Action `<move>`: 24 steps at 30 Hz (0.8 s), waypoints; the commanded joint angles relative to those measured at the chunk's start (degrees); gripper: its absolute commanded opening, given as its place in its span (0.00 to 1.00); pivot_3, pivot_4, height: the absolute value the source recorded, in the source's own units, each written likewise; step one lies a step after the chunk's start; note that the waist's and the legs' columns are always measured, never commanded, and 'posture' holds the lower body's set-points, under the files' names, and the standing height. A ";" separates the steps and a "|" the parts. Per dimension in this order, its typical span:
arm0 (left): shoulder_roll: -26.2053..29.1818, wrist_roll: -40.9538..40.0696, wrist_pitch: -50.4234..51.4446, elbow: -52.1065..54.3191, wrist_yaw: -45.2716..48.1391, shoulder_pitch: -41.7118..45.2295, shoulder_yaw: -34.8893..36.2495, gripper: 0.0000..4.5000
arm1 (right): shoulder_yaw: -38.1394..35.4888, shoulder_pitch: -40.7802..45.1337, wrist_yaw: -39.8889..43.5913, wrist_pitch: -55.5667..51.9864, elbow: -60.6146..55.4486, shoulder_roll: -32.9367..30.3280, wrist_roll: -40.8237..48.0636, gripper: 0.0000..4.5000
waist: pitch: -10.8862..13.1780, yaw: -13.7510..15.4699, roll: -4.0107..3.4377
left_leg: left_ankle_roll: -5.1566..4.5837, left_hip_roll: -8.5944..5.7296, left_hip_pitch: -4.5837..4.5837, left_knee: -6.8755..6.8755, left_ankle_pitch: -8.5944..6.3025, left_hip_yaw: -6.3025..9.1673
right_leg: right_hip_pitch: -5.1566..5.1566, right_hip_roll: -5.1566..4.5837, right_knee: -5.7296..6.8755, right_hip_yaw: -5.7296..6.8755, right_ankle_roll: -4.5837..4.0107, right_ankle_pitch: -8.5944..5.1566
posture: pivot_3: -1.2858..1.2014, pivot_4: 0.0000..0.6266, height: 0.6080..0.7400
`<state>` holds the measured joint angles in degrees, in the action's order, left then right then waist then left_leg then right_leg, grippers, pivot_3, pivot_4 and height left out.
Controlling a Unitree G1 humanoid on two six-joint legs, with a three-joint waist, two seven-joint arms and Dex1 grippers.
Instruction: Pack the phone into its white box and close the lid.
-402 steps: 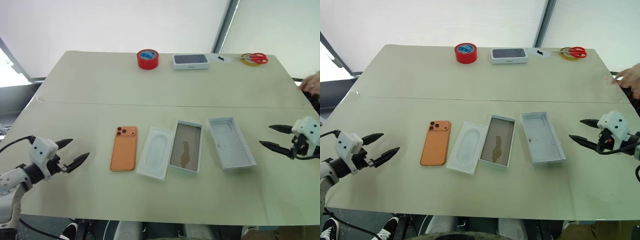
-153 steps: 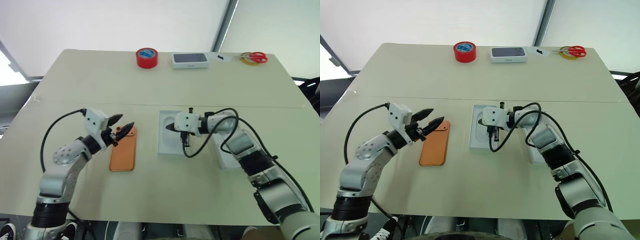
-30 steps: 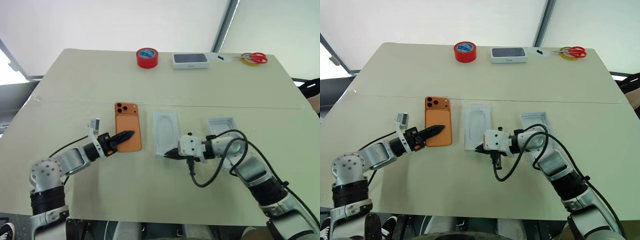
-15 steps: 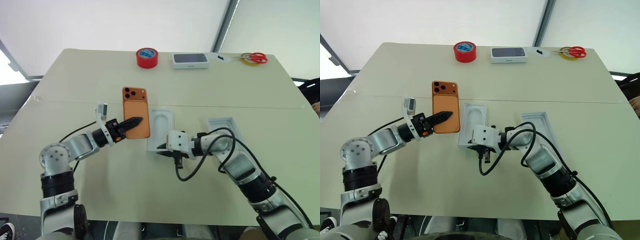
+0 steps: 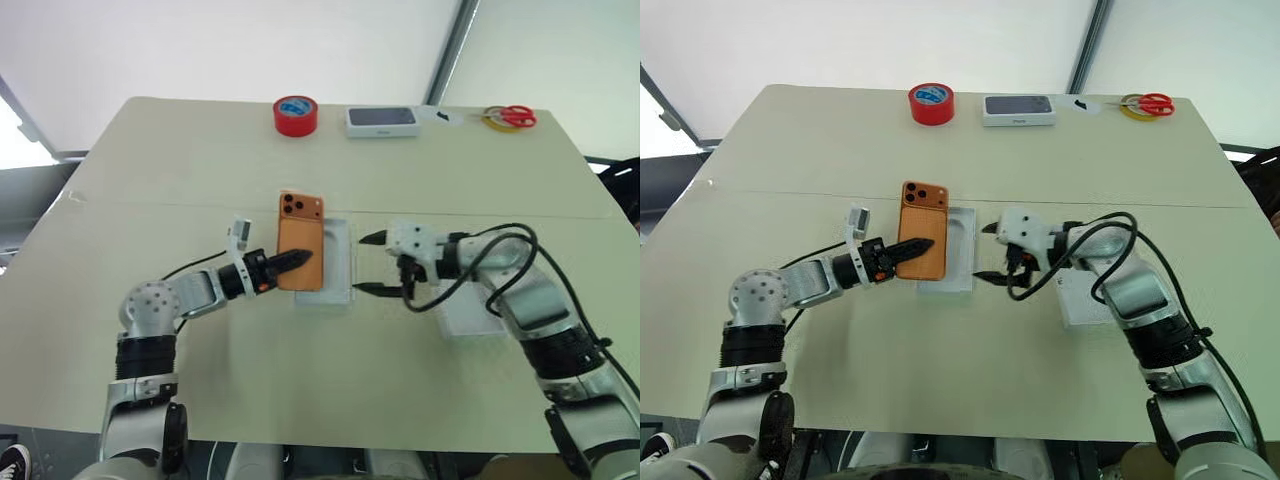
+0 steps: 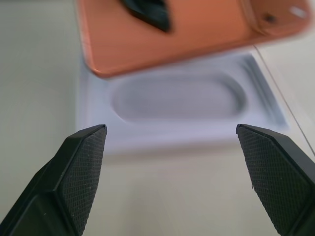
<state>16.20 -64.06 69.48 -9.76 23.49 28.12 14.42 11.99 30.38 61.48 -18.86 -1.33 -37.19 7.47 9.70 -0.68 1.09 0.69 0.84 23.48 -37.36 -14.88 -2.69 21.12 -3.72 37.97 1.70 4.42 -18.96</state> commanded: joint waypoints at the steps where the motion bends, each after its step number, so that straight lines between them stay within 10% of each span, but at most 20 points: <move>1: -1.32 -0.06 -1.24 0.13 0.73 1.46 0.96 0.00 | -1.26 1.37 -0.94 3.21 1.07 0.44 -0.24 0.97 | 0.00 -0.18 -0.01 | 0.01 0.01 0.00 0.00 0.00 -0.02 | 0.02 0.01 0.01 -0.01 0.00 0.00 | 0.52 0.24 1.00; 9: -1.29 1.17 3.59 -0.81 -0.25 3.90 -0.08 0.97 | -0.20 0.94 -2.21 4.06 1.52 2.16 -0.74 0.99 | 0.00 0.28 0.00 | 0.03 0.03 0.00 -0.08 0.02 0.00 | -0.05 0.04 0.03 -0.01 0.01 0.00 | 0.52 0.24 1.00; 24: 9.06 4.53 7.25 14.29 -0.31 1.22 -1.07 0.97 | 0.18 1.02 -4.05 6.84 4.34 3.42 -2.53 0.99 | 0.00 -0.04 0.00 | 0.06 0.04 -0.01 -0.06 0.03 0.02 | -0.04 0.04 0.02 -0.01 0.01 0.00 | 0.52 0.24 1.00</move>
<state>24.14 -61.09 79.09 1.89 22.35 29.93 12.72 12.78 30.47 58.07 -13.28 2.79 -34.07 5.17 9.70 -0.72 1.08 0.75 0.88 23.47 -37.41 -14.85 -2.67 21.08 -3.68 37.99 1.69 4.43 -18.95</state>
